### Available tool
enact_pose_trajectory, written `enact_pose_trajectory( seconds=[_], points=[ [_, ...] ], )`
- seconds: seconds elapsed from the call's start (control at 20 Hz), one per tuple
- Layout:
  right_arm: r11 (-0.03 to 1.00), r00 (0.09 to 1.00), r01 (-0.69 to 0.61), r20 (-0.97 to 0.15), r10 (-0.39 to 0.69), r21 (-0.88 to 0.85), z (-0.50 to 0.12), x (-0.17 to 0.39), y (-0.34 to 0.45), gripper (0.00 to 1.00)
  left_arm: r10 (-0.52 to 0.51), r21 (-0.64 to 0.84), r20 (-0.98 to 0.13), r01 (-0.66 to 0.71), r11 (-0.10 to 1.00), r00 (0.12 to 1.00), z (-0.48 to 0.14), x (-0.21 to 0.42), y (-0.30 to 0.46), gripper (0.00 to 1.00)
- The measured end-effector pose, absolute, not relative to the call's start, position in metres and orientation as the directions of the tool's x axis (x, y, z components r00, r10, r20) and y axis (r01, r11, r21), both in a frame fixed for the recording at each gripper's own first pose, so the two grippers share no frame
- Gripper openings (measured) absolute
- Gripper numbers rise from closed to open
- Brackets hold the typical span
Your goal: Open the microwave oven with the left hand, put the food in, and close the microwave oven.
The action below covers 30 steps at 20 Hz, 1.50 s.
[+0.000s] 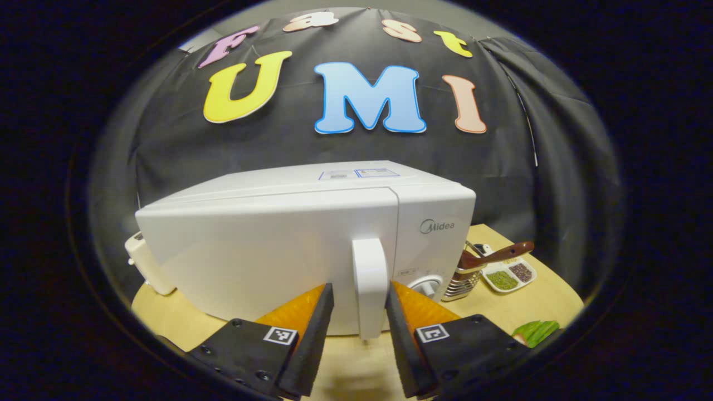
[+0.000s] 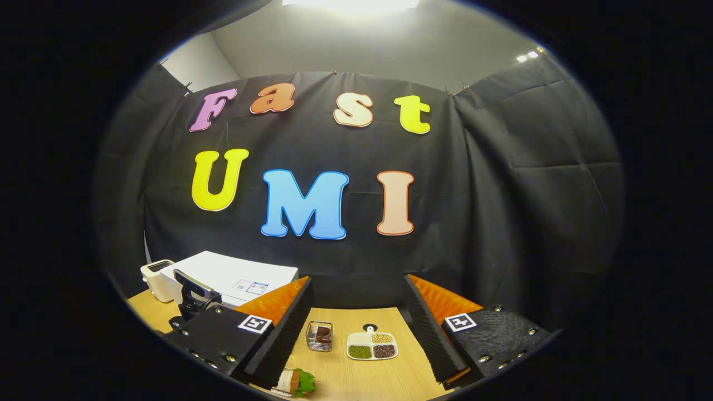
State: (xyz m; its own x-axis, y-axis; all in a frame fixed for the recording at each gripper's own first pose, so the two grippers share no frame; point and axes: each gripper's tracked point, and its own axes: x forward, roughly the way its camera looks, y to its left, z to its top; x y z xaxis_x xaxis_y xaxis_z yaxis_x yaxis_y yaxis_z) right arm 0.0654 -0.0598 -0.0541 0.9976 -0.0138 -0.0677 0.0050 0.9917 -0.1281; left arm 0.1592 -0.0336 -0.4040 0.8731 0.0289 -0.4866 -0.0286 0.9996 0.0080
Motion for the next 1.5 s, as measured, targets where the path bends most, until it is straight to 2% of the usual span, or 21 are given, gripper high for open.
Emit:
enact_pose_trajectory(
  seconds=[0.1,0.35,0.5,0.65,0.8,1.0,1.5],
  points=[
    [0.991,0.998,-0.002,-0.07,-0.007,-0.131,-0.054,0.065,-0.055,0.97,0.048,0.046,-0.491,-0.029,0.999,0.87,-0.404,0.157,-0.034,0.33],
    [0.991,0.998,-0.015,-0.06,0.007,-0.135,-0.052,0.063,-0.046,0.97,0.054,0.038,-0.51,-0.04,0.998,0.859,-0.405,0.158,-0.034,0.31],
    [0.992,0.998,-0.014,-0.07,0.005,-0.129,-0.055,0.059,-0.047,0.97,0.066,0.048,-0.522,-0.047,0.998,0.85,-0.406,0.156,-0.034,0.21],
    [0.992,0.998,-0.005,-0.069,-0.004,-0.123,-0.055,0.057,-0.052,0.97,0.028,0.029,-0.531,-0.015,0.999,0.847,-0.405,0.153,-0.035,0.12],
    [0.992,0.998,0.004,-0.066,-0.013,-0.128,-0.054,0.054,-0.056,0.97,-0.005,0.001,-0.543,0.006,1.0,0.84,-0.404,0.148,-0.034,0.12],
    [0.992,0.998,0.014,-0.066,-0.022,-0.124,-0.057,0.053,-0.06,0.97,-0.074,0.005,-0.523,0.09,0.996,0.849,-0.396,0.094,-0.034,0.09],
    [0.995,0.99,-0.071,-0.125,0.062,-0.067,-0.078,0.041,0.002,0.97,-0.311,-0.07,-0.592,0.338,0.939,0.743,-0.381,-0.005,-0.006,0.1]
  ],
)
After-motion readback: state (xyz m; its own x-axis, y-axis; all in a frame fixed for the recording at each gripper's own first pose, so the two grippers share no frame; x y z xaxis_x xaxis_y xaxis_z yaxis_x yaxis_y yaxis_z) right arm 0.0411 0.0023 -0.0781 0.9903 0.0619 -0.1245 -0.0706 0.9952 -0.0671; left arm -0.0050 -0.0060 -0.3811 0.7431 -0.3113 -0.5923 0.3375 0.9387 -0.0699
